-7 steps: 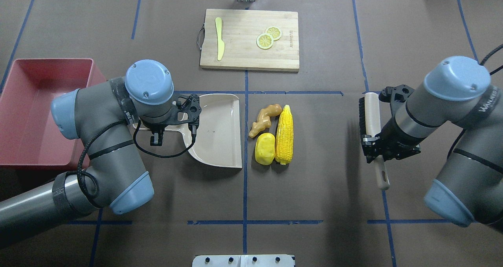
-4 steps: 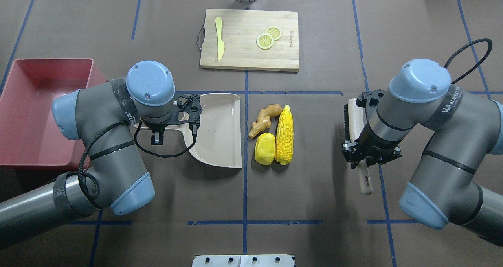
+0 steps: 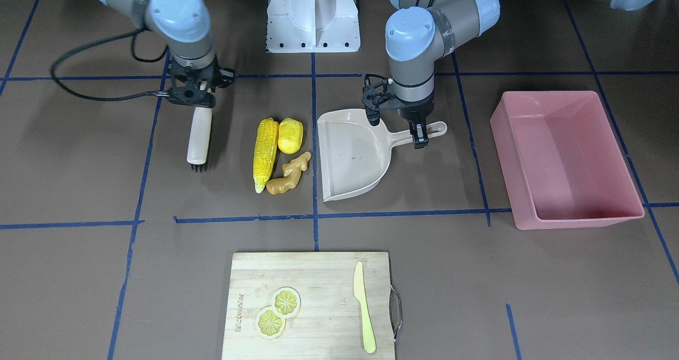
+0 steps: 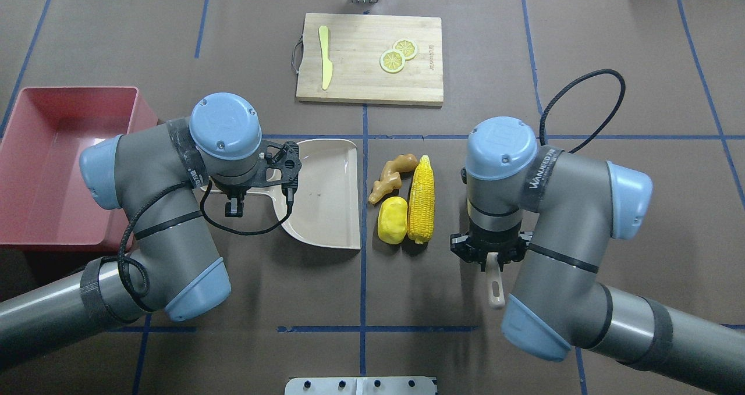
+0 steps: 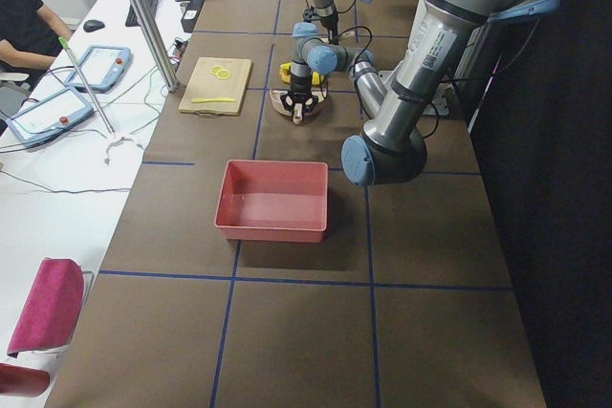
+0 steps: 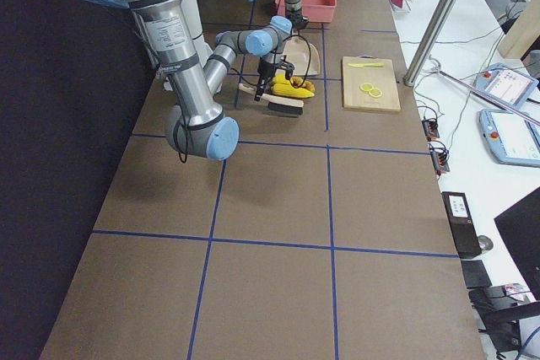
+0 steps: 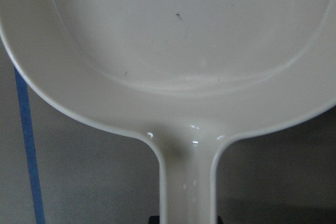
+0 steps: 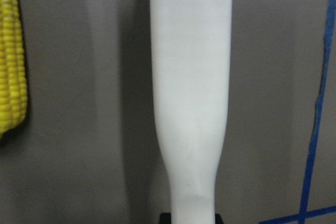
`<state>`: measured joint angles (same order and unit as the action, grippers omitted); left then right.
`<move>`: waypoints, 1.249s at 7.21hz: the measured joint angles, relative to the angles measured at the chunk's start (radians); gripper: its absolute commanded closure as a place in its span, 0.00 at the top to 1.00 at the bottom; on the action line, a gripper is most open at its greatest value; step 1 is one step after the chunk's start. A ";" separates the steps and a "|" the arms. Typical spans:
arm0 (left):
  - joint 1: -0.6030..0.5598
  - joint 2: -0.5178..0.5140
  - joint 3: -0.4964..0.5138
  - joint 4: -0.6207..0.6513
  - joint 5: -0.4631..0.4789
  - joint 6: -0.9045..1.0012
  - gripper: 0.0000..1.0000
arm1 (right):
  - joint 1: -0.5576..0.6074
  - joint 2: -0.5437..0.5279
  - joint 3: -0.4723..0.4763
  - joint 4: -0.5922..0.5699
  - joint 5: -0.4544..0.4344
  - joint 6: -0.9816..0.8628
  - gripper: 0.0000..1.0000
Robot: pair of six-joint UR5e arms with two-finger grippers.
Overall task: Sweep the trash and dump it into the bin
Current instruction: 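Bring the brush in the right gripper beside the corn and potato, then sweep the corn, potato and ginger into the dustpan with the brush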
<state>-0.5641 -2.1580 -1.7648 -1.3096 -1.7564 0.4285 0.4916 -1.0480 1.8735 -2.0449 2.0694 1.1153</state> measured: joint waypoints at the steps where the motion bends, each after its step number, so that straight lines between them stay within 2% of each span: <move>1: 0.004 0.000 0.003 0.000 0.000 0.000 0.00 | -0.009 0.017 -0.025 0.000 -0.005 0.000 0.00; 6: 0.007 -0.002 0.008 0.002 0.004 -0.002 0.00 | -0.032 0.195 -0.220 0.017 -0.007 0.003 0.00; 9: 0.007 -0.007 0.008 0.007 0.014 -0.002 0.00 | -0.035 0.263 -0.306 0.097 -0.008 0.003 0.00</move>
<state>-0.5568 -2.1652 -1.7564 -1.3027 -1.7423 0.4261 0.4566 -0.7850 1.5673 -1.9476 2.0617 1.1183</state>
